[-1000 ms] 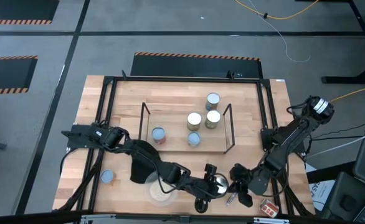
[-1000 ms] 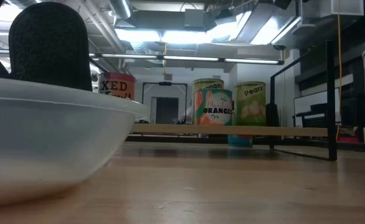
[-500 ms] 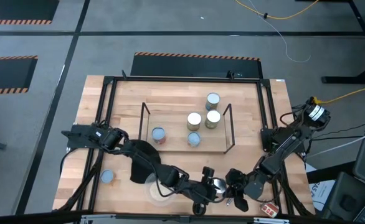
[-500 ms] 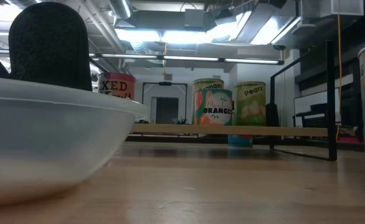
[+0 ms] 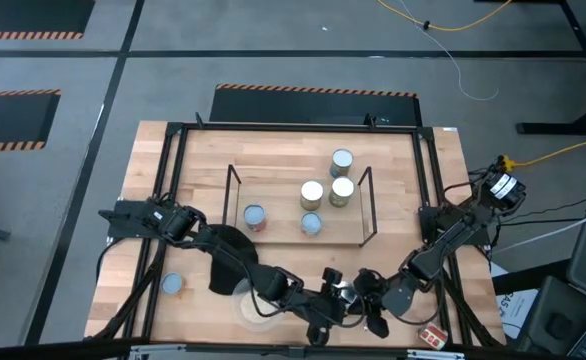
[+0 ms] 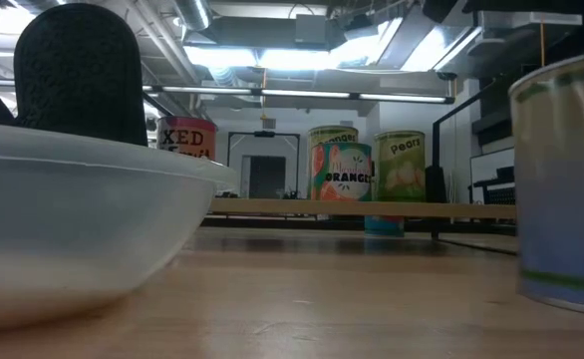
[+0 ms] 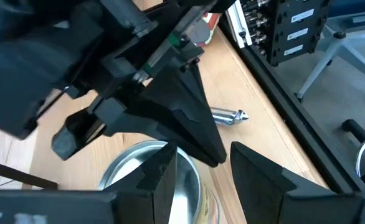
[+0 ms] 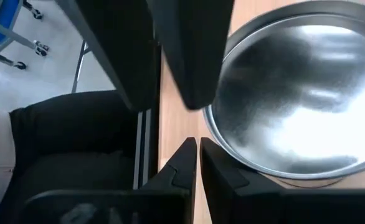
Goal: Pick and place cans onto a shelf
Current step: Put the canned peaches on the shelf
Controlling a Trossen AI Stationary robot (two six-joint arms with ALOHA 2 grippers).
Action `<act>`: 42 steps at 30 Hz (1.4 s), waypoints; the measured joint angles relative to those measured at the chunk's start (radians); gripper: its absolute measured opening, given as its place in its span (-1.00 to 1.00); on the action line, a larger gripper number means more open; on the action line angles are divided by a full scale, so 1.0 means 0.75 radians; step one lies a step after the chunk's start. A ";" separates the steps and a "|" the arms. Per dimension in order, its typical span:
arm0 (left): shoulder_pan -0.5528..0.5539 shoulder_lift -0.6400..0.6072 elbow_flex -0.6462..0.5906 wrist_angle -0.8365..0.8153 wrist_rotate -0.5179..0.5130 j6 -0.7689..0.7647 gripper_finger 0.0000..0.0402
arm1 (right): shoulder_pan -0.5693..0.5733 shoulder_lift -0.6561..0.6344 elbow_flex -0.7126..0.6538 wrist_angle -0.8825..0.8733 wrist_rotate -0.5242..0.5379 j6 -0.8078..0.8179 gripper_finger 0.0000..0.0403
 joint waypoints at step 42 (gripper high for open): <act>-0.005 -0.004 0.001 -0.196 -0.062 -0.042 -0.96 | 0.035 -0.126 0.001 0.014 -0.006 -0.064 -0.87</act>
